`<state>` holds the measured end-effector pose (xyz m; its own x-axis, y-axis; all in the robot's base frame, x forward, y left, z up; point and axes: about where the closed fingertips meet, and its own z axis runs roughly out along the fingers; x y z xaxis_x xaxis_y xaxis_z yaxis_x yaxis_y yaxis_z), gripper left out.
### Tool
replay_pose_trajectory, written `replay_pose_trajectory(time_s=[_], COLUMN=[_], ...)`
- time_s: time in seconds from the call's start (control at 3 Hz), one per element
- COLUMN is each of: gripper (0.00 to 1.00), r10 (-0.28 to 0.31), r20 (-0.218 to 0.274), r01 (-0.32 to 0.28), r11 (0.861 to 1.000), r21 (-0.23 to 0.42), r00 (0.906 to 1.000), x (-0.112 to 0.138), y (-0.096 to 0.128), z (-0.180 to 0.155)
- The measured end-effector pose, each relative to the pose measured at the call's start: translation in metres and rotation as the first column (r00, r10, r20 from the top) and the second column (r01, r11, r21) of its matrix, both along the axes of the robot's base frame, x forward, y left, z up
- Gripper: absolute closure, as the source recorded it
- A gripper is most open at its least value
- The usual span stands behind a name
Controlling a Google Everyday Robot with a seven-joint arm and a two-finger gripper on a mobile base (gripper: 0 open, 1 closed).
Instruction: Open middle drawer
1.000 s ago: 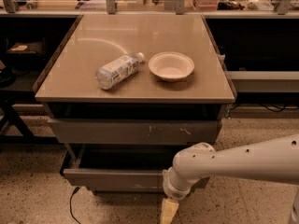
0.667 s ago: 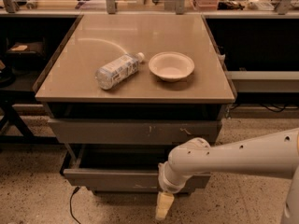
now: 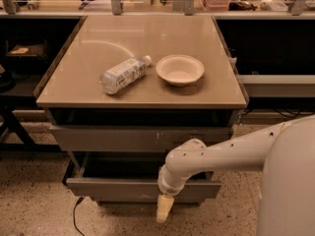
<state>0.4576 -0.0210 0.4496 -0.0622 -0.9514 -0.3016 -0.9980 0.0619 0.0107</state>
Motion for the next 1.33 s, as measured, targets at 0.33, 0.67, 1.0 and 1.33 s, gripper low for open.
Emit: replay_pose_trajectory(time_s=[0.33,0.67,1.0,1.33], gripper=[0.00,0.00,0.00,0.00], r10=[0.018,0.033,0.046,0.055], r20=[-0.010,-0.063,-0.095,-0.119], r01=[-0.018,-0.035,-0.051,-0.063], r11=[1.000,0.999,0.997,0.996], r21=[-0.014,-0.041,-0.055,-0.064], r00=[0.9998,0.9975,0.9945,0.9914], x=[0.011,0.001,-0.009,-0.020], y=[0.009,0.010,0.007,0.002], z=[-0.018,-0.049,-0.058,-0.058])
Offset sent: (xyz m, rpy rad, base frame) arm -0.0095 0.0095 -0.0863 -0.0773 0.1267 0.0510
